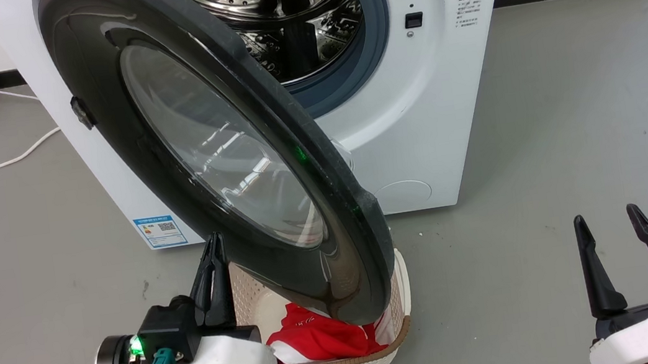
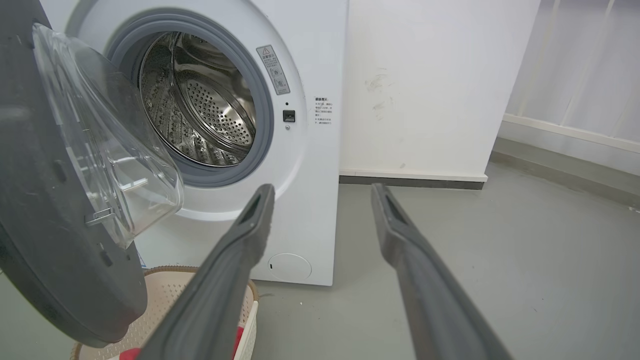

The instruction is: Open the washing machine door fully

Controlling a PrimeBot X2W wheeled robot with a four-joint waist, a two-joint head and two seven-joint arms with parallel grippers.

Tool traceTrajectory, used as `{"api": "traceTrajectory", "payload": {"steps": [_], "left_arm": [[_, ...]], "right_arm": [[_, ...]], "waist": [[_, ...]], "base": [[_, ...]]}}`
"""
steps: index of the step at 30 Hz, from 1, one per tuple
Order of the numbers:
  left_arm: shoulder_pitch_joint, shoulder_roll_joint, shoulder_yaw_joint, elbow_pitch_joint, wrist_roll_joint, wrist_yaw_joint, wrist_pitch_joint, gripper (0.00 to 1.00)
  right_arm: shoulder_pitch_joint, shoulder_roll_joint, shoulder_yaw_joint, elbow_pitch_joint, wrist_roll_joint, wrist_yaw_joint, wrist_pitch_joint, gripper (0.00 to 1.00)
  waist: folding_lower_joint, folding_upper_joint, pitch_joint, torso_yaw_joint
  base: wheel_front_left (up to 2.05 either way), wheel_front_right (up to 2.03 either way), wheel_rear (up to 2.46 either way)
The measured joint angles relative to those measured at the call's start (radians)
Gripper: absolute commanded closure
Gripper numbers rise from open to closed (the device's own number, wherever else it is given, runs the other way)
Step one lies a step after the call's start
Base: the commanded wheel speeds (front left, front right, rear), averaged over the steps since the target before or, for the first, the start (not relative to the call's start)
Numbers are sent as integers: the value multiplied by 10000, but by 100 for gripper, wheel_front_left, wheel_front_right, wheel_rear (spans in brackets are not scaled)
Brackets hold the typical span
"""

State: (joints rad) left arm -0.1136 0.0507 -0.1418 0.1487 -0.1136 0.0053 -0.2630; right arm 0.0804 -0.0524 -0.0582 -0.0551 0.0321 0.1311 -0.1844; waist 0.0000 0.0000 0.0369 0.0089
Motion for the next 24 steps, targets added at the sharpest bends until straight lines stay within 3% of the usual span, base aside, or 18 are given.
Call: {"api": "traceTrajectory", "payload": {"steps": [9, 24], "left_arm": [[-556, 150, -23, -876, 435, 82, 0, 100], [-2019, 347, -355, -3864, 882, 125, 8, 100]], "right_arm": [[-4, 0, -63, 8, 23, 0, -2, 0], [-5, 2, -176, 23, 104, 0, -2, 0]], "waist": [[0, 0, 26, 43], [0, 0, 23, 87]], "base": [[0, 0, 0], [0, 0, 0]]}}
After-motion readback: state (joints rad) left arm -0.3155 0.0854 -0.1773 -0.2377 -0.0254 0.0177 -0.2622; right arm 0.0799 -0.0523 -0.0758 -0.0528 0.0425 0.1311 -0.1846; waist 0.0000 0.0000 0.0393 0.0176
